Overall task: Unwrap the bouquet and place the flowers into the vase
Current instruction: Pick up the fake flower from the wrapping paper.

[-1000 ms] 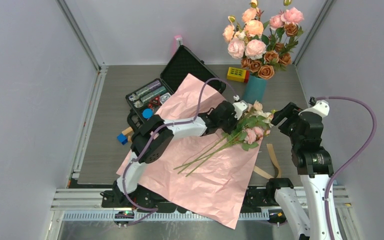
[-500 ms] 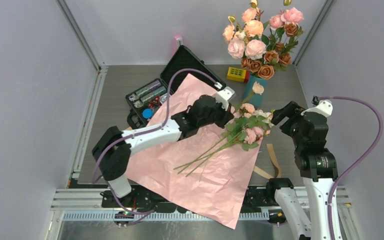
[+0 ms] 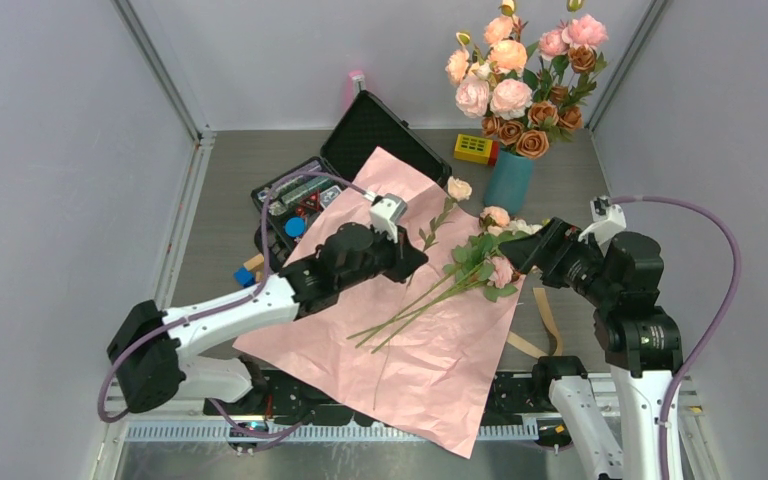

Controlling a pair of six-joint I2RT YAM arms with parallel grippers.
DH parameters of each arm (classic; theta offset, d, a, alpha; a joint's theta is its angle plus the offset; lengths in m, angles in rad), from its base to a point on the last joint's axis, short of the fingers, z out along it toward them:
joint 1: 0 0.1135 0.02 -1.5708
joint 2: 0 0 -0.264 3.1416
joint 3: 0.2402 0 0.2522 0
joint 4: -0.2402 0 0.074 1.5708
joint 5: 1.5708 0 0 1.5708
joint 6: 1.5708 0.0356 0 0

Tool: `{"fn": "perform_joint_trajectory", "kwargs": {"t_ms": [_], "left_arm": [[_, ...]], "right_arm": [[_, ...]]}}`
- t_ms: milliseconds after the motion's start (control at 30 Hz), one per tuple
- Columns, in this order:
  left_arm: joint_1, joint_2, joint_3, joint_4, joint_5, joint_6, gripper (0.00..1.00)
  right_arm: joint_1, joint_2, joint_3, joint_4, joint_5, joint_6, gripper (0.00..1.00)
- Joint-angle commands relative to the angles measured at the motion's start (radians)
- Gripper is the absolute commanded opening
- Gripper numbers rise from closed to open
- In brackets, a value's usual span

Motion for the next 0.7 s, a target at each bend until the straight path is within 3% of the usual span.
{"fn": "perform_joint_trajectory", "kwargs": {"t_ms": [0,267,467,667], "left_arm": [[-0.010,-0.147,-0.089,0.069,0.044,-0.140,0.00],[-0.022,-0.248,-0.184,0.170,0.131,-0.302,0.00],[-0.044,-0.219,-0.191,0.254,0.197,-0.361,0.00],[-0.063,-0.146,-0.148,0.322,0.246,-0.388,0.00]], "right_arm": [[-0.002,-0.010,-0.006,0.106,-0.313,0.128,0.86],[-0.001,-0.083,-0.152,0.313,-0.380,0.357,0.84],[0.000,-0.055,-0.229,0.509,-0.416,0.506,0.70],[0.002,-0.074,-0.281,0.622,-0.411,0.595,0.71]]}}
